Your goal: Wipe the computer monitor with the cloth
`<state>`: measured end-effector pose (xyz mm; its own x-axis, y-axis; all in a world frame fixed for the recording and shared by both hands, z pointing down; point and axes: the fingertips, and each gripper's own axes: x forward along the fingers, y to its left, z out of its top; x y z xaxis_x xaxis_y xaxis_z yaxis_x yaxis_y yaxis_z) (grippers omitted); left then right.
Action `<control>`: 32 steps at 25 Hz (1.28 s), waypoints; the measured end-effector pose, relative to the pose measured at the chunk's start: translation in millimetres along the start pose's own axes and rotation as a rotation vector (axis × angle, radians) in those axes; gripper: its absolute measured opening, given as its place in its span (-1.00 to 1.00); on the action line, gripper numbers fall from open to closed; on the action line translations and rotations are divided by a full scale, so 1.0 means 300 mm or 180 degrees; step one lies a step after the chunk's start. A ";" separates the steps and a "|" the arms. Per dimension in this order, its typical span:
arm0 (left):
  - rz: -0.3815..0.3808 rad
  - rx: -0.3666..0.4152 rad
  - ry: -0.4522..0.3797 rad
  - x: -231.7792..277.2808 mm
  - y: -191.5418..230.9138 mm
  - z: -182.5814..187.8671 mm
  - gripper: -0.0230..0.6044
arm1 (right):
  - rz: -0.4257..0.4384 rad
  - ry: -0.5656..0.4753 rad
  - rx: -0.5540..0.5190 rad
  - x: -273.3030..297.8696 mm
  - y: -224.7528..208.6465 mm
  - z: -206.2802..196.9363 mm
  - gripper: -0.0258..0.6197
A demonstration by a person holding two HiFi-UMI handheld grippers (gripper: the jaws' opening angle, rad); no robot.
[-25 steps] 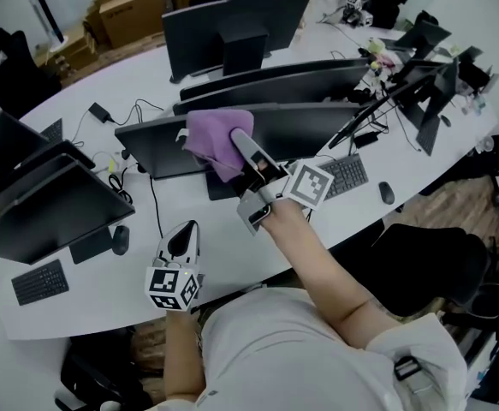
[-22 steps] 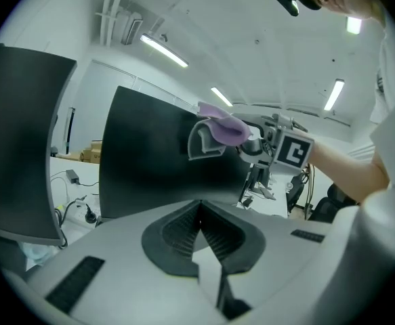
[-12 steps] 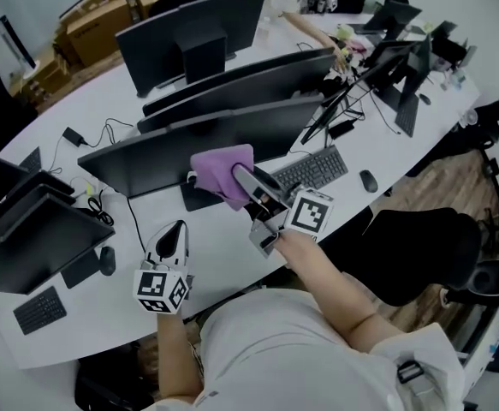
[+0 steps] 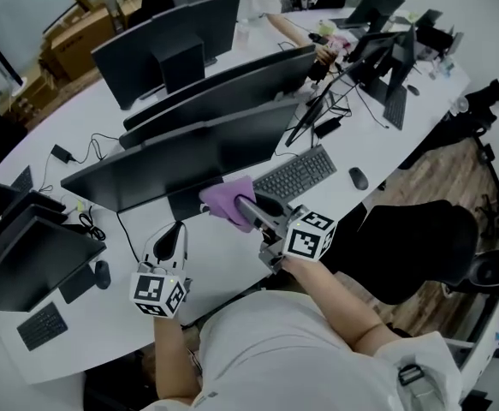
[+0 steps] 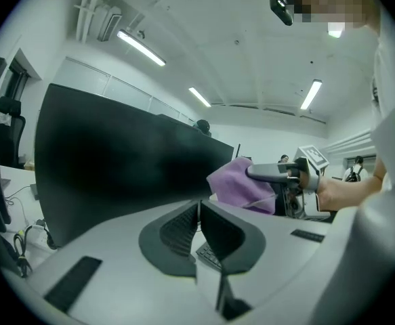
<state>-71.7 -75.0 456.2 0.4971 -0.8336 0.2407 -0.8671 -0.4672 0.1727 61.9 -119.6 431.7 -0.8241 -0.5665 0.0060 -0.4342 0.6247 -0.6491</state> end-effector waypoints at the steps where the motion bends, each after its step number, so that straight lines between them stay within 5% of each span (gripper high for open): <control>1: -0.0019 0.0008 -0.0005 0.006 -0.008 0.002 -0.92 | -0.0032 0.0035 -0.0074 -0.011 -0.007 -0.008 -0.68; 13: -0.0171 0.0114 0.0035 0.046 -0.076 -0.003 -0.92 | -0.0373 0.0356 -0.0947 -0.116 -0.065 -0.060 -0.67; 24: -0.0289 0.0123 0.0140 0.077 -0.121 -0.037 -0.90 | -0.0527 0.0512 -0.1397 -0.158 -0.084 -0.080 -0.68; 32: -0.0342 0.0123 0.0169 0.096 -0.142 -0.046 -0.90 | -0.0602 0.0551 -0.1417 -0.188 -0.110 -0.085 -0.68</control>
<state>-20.1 -75.0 468.8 0.5872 -0.7619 0.2733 -0.8089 -0.5648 0.1634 113.4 -94.5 472.3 -0.7479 -0.6180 0.2426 -0.6634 0.7095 -0.2379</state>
